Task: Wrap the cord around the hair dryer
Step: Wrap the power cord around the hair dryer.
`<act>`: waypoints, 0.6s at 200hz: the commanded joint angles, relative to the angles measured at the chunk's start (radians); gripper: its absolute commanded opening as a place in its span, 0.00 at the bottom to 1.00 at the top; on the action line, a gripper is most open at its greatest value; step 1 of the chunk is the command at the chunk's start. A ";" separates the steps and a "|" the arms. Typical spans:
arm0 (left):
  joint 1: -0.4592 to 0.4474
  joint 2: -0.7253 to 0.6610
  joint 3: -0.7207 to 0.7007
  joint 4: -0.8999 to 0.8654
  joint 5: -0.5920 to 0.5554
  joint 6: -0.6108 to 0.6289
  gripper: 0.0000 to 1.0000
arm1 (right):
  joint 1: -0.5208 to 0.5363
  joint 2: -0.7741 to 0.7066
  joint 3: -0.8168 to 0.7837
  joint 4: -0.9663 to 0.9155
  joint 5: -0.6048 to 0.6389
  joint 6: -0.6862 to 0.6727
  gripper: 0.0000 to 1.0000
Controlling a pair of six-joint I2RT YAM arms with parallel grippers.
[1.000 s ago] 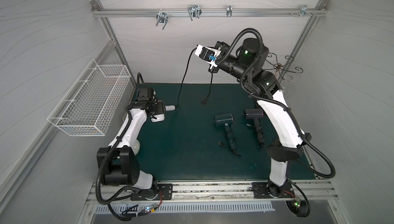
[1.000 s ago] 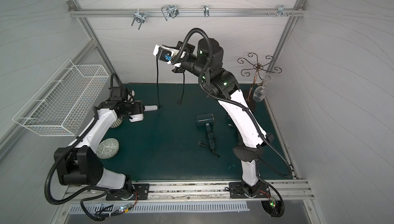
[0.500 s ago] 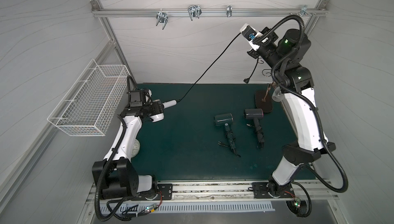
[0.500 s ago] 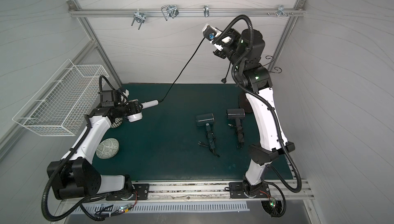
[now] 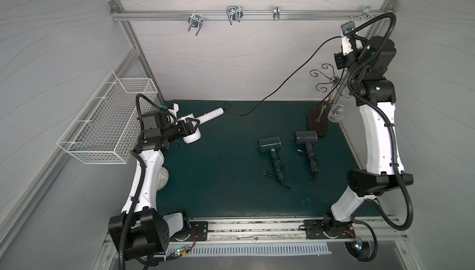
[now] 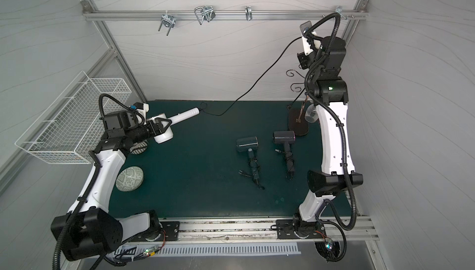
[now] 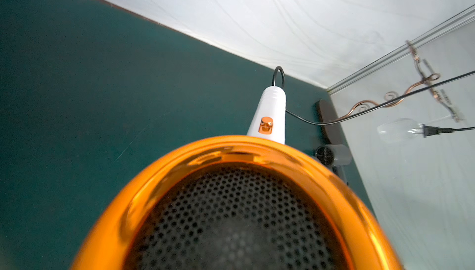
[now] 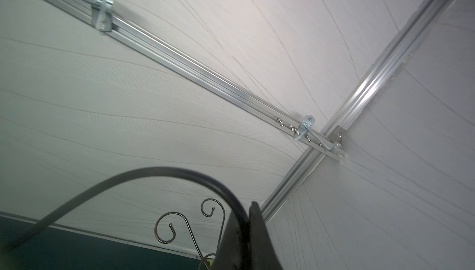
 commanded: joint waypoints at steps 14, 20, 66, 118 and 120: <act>0.023 -0.017 0.023 0.162 0.092 -0.076 0.00 | 0.024 -0.056 -0.026 0.008 -0.048 0.112 0.00; 0.024 -0.015 0.029 0.168 0.086 -0.082 0.00 | 0.056 -0.066 -0.046 0.011 -0.042 0.090 0.00; 0.078 0.020 0.036 0.238 0.061 -0.159 0.00 | 0.144 -0.083 -0.042 0.018 -0.022 0.000 0.00; 0.023 0.060 0.203 0.262 0.200 -0.193 0.00 | 0.396 -0.094 -0.164 -0.070 -0.240 -0.131 0.00; 0.020 0.064 0.213 0.255 0.202 -0.187 0.00 | 0.406 -0.092 -0.168 -0.077 -0.243 -0.146 0.00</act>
